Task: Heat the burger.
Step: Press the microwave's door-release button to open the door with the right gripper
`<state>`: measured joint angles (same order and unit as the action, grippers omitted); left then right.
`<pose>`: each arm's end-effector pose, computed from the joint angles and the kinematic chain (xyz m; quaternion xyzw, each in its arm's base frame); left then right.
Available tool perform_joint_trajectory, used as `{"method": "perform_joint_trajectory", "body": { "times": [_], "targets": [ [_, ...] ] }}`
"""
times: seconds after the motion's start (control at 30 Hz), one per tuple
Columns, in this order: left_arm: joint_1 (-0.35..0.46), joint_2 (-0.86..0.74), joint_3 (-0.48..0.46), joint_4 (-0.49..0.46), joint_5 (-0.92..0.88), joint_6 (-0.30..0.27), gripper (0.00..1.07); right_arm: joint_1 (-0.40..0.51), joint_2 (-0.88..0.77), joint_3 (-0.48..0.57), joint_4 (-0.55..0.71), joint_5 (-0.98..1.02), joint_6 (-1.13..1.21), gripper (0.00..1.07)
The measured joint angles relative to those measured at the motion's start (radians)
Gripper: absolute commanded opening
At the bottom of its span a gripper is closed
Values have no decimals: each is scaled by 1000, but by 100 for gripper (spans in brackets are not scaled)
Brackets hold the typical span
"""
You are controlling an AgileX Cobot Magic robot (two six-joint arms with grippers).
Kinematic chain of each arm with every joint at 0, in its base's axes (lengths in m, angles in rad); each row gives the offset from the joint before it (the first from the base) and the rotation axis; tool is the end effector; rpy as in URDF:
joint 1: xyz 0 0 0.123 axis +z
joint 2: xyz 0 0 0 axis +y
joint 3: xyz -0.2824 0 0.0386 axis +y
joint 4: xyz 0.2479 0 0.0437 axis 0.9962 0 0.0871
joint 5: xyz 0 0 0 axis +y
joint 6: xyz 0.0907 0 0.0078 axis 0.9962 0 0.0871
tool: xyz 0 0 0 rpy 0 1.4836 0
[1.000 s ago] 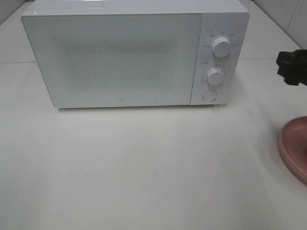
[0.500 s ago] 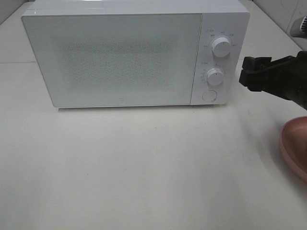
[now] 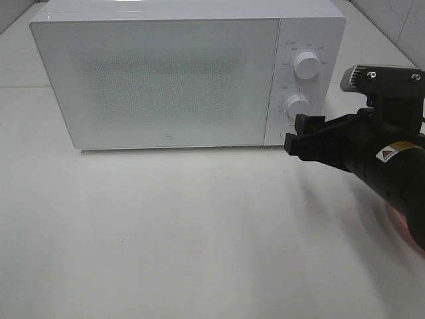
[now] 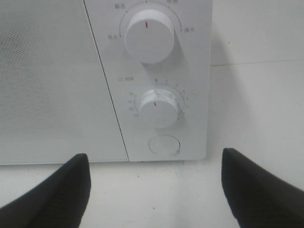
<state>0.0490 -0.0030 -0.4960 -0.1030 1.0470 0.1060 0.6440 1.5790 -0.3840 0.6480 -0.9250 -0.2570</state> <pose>-0.0041 -0.0083 0.2775 0.0258 0.8484 -0.0106 0.5286 0.2253 0.1144 0.1673 -0.0383 0.7909 0.0451 0.6090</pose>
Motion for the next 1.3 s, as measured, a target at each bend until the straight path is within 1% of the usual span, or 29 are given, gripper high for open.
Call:
{"method": "perform_joint_trajectory", "body": {
  "times": [0.03, 0.1, 0.13, 0.2, 0.23, 0.27, 0.3, 0.33, 0.37, 0.4, 0.43, 0.47, 0.5, 0.53, 0.57, 0.6, 0.63, 0.67, 0.7, 0.73, 0.8, 0.83, 0.9, 0.93, 0.97, 1.07, 1.1, 1.17, 1.3],
  "targets": [
    [0, 0, 0, 0, 0, 0, 101, 0, 0, 0, 0, 0, 0, 75],
    [0, 0, 0, 0, 0, 0, 101, 8, 37, 0, 81, -2, 18, 72],
    [0, 0, 0, 0, 0, 0, 101, 8, 37, 0, 81, -2, 18, 72],
    [0, 0, 0, 0, 0, 0, 101, 8, 39, 3, 127, -5, 80, 66],
    [0, 0, 0, 0, 0, 0, 101, 8, 39, 3, 127, -5, 80, 66],
    [0, 0, 0, 0, 0, 0, 101, 8, 39, 3, 134, -7, 116, 64],
    [0, 0, 0, 0, 0, 0, 101, 8, 39, 3, 140, -7, 198, 59],
    [0, 0, 0, 0, 0, 0, 101, 8, 39, 3, 140, -7, 198, 59],
    [0, 0, 0, 0, 0, 0, 101, 8, 39, 3, 141, -8, 257, 56],
    [0, 0, 0, 0, 0, 0, 101, 8, 39, 3, 145, -8, 374, 48],
    [0, 0, 0, 0, 0, 0, 101, 8, 39, 3, 145, -8, 374, 48],
    [0, 0, 0, 0, 0, 0, 101, 8, 39, 3, 148, -8, 439, 43],
    [0, 0, 0, 0, 0, 0, 101, 8, 39, 3, 148, -8, 559, 34],
    [0, 0, 0, 0, 0, 0, 101, 8, 39, 3, 148, -8, 559, 34],
    [0, 0, 0, 0, 0, 0, 101, 8, 39, 3, 148, -8, 611, 28],
    [0, 0, 0, 0, 0, 0, 101, 8, 39, 3, 148, -8, 737, 18],
    [0, 0, 0, 0, 0, 0, 101, 8, 39, 3, 148, -8, 737, 18],
    [0, 0, 0, 0, 0, 0, 101, 8, 39, 3, 148, -8, 796, 13],
    [0, 0, 0, 0, 0, 0, 101, 8, 39, 3, 148, -7, 898, 5],
    [0, 0, 0, 0, 0, 0, 101, 8, 39, 3, 148, -7, 898, 5],
    [0, 0, 0, 0, 0, 0, 101, 8, 39, 3, 148, -7, 1047, 0],
    [0, 0, 0, 0, 0, 0, 101, 8, 39, 3, 148, -7, 1047, 0],
    [0, 0, 0, 0, 0, 0, 101, 8, 39, 3, 147, -6, 1191, 0],
    [0, 0, 0, 0, 0, 0, 101, 8, 39, 3, 147, -6, 1191, 0],
    [0, 0, 0, 0, 0, 0, 101, 8, 39, 3, 143, -4, 1268, 0],
    [0, 0, 0, 0, 0, 0, 101, 8, 39, 3, 127, 9, 1379, 0],
    [0, 0, 0, 0, 0, 0, 101, 8, 39, 3, 127, 9, 1379, 0],
    [0, 0, 0, 0, 0, -1, 101, 8, 39, 3, 98, 35, 1481, 0],
    [0, 0, 0, 0, 0, -1, 101, 8, 39, 3, 69, 54, 1547, 0]
  ]
}}
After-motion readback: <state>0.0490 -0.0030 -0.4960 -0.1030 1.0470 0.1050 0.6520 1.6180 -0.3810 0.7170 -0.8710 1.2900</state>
